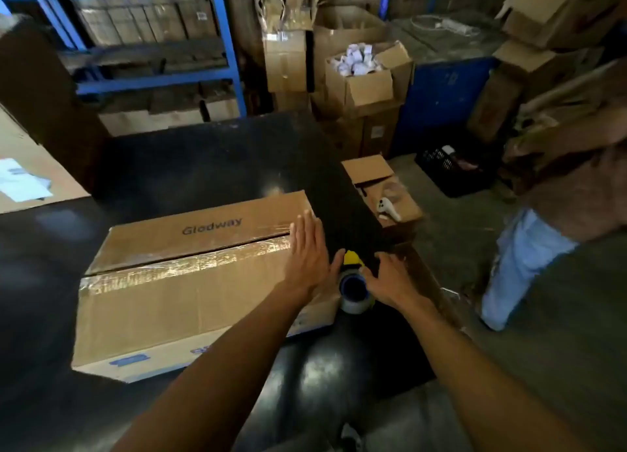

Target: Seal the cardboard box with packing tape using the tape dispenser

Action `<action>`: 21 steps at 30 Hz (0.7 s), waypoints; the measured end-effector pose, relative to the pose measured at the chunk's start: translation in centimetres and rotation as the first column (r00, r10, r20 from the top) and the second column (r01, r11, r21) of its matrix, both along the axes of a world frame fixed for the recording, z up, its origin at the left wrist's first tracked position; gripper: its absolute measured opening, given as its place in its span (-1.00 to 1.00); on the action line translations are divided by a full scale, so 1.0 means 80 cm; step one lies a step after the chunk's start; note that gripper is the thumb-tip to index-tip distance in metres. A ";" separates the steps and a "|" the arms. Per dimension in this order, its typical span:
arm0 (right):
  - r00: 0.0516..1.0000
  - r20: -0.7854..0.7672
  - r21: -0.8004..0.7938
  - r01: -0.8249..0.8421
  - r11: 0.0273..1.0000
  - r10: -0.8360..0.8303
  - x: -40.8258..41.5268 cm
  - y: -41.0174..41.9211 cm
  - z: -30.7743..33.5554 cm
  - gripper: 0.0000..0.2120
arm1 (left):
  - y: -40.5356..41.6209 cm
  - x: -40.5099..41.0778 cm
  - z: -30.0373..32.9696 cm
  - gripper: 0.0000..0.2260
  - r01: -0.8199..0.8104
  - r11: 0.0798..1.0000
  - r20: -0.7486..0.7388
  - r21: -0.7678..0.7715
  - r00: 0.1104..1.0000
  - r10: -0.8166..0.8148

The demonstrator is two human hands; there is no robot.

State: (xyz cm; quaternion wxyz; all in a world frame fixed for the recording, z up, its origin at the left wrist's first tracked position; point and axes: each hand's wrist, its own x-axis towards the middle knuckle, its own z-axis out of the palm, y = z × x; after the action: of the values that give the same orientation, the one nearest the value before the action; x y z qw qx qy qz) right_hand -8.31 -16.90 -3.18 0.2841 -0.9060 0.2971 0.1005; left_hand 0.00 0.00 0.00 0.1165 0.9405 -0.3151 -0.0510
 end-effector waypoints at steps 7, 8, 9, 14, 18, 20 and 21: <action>0.990 -0.120 0.047 -0.074 0.996 0.079 0.020 -0.021 -0.049 -0.33 | -0.023 0.003 -0.038 -0.31 -0.130 0.992 0.018 0.004 0.991 0.130; 0.987 -0.137 0.064 -0.080 0.995 0.088 0.025 -0.023 -0.054 -0.32 | -0.024 0.003 -0.039 -0.33 -0.132 0.991 0.016 -0.005 0.991 0.132; 0.982 -0.167 0.081 -0.078 0.994 0.091 0.030 -0.026 -0.063 -0.32 | -0.024 0.004 -0.040 -0.33 -0.134 0.991 0.019 -0.013 0.991 0.134; 0.956 -0.257 0.050 -0.132 0.990 0.140 0.045 -0.019 -0.084 -0.42 | -0.024 0.004 -0.046 -0.32 -0.134 0.991 0.041 0.006 0.990 0.134; 0.964 -0.221 0.067 -0.138 0.988 0.150 0.049 -0.031 -0.090 -0.55 | -0.024 0.004 -0.047 -0.32 -0.142 0.990 0.034 0.026 0.989 0.141; 0.977 -0.178 0.142 -0.091 0.986 0.116 0.049 -0.038 -0.088 -0.68 | -0.025 0.005 -0.048 -0.33 -0.144 0.989 0.029 0.034 0.989 0.143; 0.986 -0.153 0.211 -0.037 0.977 0.071 0.049 -0.040 -0.085 -0.73 | -0.025 0.005 -0.048 -0.33 -0.147 0.988 0.028 0.038 0.989 0.146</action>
State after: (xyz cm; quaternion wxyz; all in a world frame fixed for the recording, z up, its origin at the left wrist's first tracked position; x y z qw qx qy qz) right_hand -4.41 -20.13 -9.97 0.3495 -0.8682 0.2820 0.2111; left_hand 0.41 -2.02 -3.81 0.0971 0.9638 -0.2455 -0.0367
